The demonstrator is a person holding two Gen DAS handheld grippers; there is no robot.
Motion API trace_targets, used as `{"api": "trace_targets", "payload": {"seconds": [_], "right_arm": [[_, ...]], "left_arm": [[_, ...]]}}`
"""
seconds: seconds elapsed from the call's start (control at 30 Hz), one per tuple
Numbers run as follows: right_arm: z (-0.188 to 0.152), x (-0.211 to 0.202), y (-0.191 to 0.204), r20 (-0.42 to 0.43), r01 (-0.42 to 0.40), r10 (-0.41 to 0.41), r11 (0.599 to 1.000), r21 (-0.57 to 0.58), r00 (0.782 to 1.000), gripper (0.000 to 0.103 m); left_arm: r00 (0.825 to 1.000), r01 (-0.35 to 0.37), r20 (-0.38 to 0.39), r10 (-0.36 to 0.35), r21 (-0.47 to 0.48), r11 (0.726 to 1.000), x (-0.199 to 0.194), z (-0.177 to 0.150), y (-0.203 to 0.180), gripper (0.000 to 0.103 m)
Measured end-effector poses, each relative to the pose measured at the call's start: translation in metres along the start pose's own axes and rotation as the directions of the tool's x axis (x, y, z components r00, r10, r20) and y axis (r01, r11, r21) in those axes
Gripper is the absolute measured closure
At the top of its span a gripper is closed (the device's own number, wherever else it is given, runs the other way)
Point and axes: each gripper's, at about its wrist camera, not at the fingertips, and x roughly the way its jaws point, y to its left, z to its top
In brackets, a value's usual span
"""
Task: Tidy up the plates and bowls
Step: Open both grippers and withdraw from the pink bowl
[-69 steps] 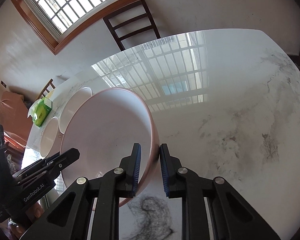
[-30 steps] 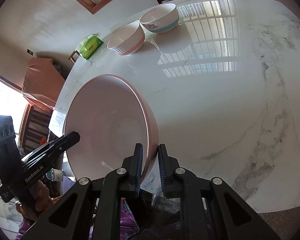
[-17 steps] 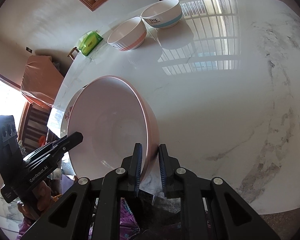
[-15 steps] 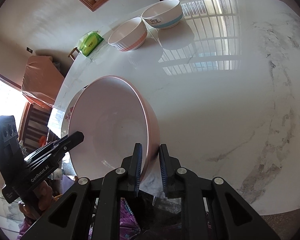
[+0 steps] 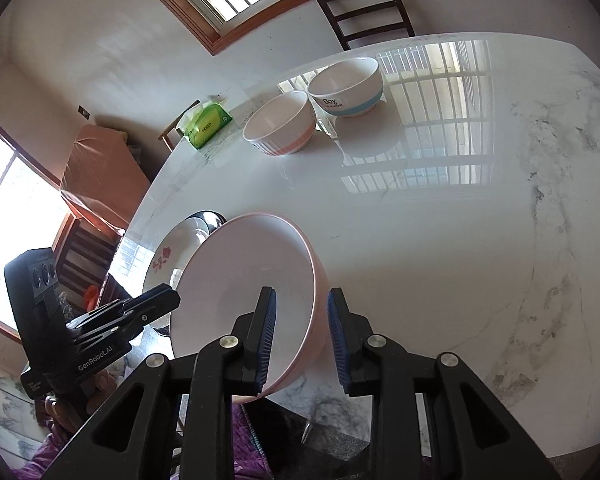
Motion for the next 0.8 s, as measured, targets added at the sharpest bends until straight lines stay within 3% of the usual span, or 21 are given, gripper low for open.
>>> {"api": "trace_targets", "payload": {"seconds": [0.17, 0.3, 0.33, 0.37, 0.43, 0.5, 0.6, 0.67, 0.73, 0.8], "right_arm": [[0.015, -0.006, -0.008, 0.024, -0.025, 0.025, 0.999, -0.024, 0.999, 0.074], [0.020, -0.004, -0.014, 0.057, 0.024, -0.019, 0.996, -0.087, 0.998, 0.069], [0.021, -0.003, -0.017, 0.068, 0.032, -0.025, 0.995, -0.100, 0.997, 0.068], [0.022, -0.003, -0.019, 0.086, 0.051, -0.042, 0.993, -0.108, 0.995, 0.068], [0.025, -0.002, -0.023, 0.129, 0.104, -0.086, 0.985, -0.135, 0.988, 0.068], [0.028, -0.003, -0.022, 0.187, 0.193, -0.159, 0.964, -0.182, 0.970, 0.065], [0.034, -0.003, -0.014, 0.274, 0.338, -0.265, 0.902, -0.268, 0.925, 0.040], [0.040, -0.005, -0.011, 0.308, 0.373, -0.285, 0.883, -0.284, 0.908, 0.020], [0.051, -0.010, -0.011, 0.330, 0.379, -0.281, 0.880, -0.286, 0.901, 0.018], [0.064, -0.013, -0.010, 0.333, 0.374, -0.274, 0.883, -0.285, 0.902, 0.018]], "left_arm": [[1.000, -0.018, 0.025, 0.018, 0.011, 1.000, 0.001, 0.015, 0.006, 0.083], [0.996, -0.076, 0.046, 0.073, 0.069, 0.995, 0.006, 0.020, 0.006, 0.083], [0.994, -0.099, 0.049, 0.095, 0.092, 0.991, 0.008, 0.021, 0.004, 0.072], [0.989, -0.141, 0.048, 0.136, 0.101, 0.985, 0.010, 0.021, 0.004, 0.049], [0.976, -0.207, 0.085, 0.200, 0.081, 0.975, 0.007, 0.023, 0.006, 0.038], [0.968, -0.197, 0.171, 0.183, 0.068, 0.978, -0.004, 0.022, 0.009, 0.038], [0.943, -0.200, 0.289, 0.165, 0.097, 0.975, -0.017, 0.023, 0.008, 0.037], [0.929, -0.197, 0.341, 0.145, 0.121, 0.973, -0.022, 0.026, 0.007, 0.037], [0.910, -0.187, 0.395, 0.126, 0.120, 0.975, -0.026, 0.030, 0.009, 0.037], [0.880, -0.178, 0.459, 0.122, 0.081, 0.981, -0.031, 0.034, 0.013, 0.037]]}}
